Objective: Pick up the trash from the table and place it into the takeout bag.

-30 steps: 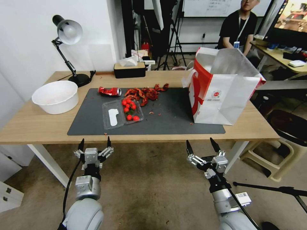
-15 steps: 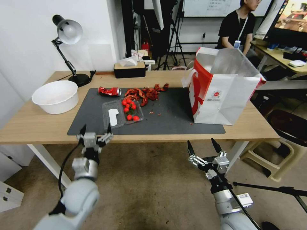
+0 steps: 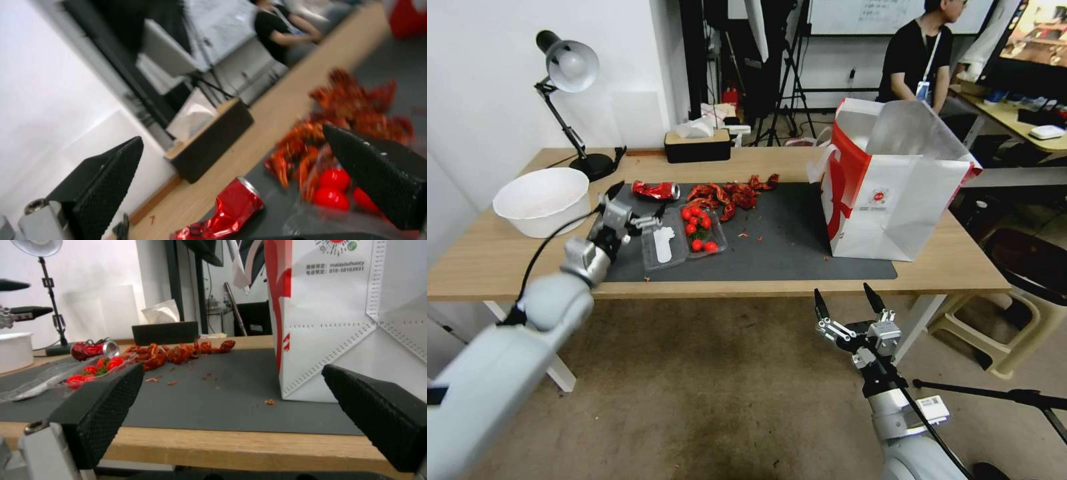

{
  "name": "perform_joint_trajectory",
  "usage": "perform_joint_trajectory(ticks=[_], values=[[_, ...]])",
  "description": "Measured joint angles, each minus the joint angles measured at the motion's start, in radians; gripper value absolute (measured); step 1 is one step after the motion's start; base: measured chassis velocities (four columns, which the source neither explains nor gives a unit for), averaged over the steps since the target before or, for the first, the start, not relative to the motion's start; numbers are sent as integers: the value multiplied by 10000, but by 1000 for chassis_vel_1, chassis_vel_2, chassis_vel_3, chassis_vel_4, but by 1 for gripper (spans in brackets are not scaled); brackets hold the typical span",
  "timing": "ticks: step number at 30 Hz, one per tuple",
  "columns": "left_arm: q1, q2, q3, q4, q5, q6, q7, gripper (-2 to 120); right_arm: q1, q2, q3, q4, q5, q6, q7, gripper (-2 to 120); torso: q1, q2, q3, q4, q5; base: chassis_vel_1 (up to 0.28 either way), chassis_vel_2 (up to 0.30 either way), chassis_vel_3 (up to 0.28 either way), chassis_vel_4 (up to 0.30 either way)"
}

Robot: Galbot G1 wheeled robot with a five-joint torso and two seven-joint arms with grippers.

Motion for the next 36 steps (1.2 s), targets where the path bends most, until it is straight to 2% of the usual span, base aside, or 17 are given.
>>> perform_joint_trajectory(ticks=[3, 4, 7, 8, 10, 11, 12, 15, 16, 20, 24, 25, 27, 28, 29, 36], values=[[-1127, -42, 331, 1065, 982, -97, 1686, 100, 83, -1, -9, -59, 3, -2, 9, 100, 0, 0, 0, 2, -5, 0, 0, 0, 0], [-1127, -42, 331, 1065, 982, -97, 1686, 100, 83, -1, -9, -59, 3, -2, 9, 100, 0, 0, 0, 2, -5, 0, 0, 0, 0], [-2261, -169, 791, 2153, 2191, -390, 2969, 100, 208, 9, -66, -95, 1, -40, 24, 100, -1, -1, 0, 5, -3, 0, 0, 0, 0], [-2261, -169, 791, 2153, 2191, -390, 2969, 100, 208, 9, -66, -95, 1, -40, 24, 100, -1, -1, 0, 5, -3, 0, 0, 0, 0], [-3021, -330, 1190, 2833, 2858, -716, 3686, 100, 255, 22, -101, -98, -5, -71, 30, 100, 0, -1, 0, 3, -11, 0, 0, 0, 0], [-3623, -455, 1473, 3263, 3428, -902, 4015, 100, 267, 28, -107, -98, -6, -86, 39, 100, 0, -1, 0, 1, -3, 0, 0, 0, 0], [-3623, -455, 1473, 3263, 3428, -902, 4015, 100, 267, 28, -107, -98, -6, -86, 39, 100, 0, -1, 0, 1, -3, 0, 0, 0, 0], [-4713, -703, 2150, 4057, 4139, -994, 4405, 100, 241, 29, -82, -98, -8, -92, 47, 100, -1, 1, 0, -3, -1, 0, 0, 0, 0], [-4713, -703, 2150, 4057, 4139, -994, 4405, 100, 241, 29, -82, -98, -8, -92, 47, 100, -1, 1, 0, -3, -1, 0, 0, 0, 0], [-5645, -1124, 2607, 5047, 4994, -1326, 4903, 100, 146, 38, -19, -77, -19, -85, 48, 100, -1, 1, -1, 0, -1, 0, 0, 0, 0], [-5989, -1350, 2732, 5597, 5257, -1457, 5169, 100, 120, 38, 3, -76, -24, -74, 51, 100, -2, 1, -1, 2, -2, 0, 0, 0, 0], [-6261, -1540, 2786, 6108, 5517, -1648, 5396, 100, 116, 37, 9, -76, -24, -69, 52, 100, -1, 1, -1, 2, -2, 0, 0, 0, 0], [-6408, -1640, 2814, 6405, 5648, -1782, 5473, 100, 121, 36, 9, -75, -25, -67, 53, 100, -1, 1, -1, 2, -1, 0, 0, 0, 0], [-6757, -1899, 2920, 7041, 5911, -1997, 5600, 100, 149, 35, 9, -87, -25, -63, 54, 100, -1, 1, -1, 1, -2, 0, 0, 0, 0], [-6909, -2044, 2976, 7355, 6026, -2111, 5599, 100, 167, 37, 5, -117, -24, -56, 54, 100, -2, 1, -1, 2, -1, 0, 0, 0, 0], [-7217, -2440, 3119, 8103, 6591, -2399, 5503, 100, 200, 14, 0, -155, -13, -46, 54, 100, -2, 0, -1, 3, -2, 0, 0, 0, 0]])
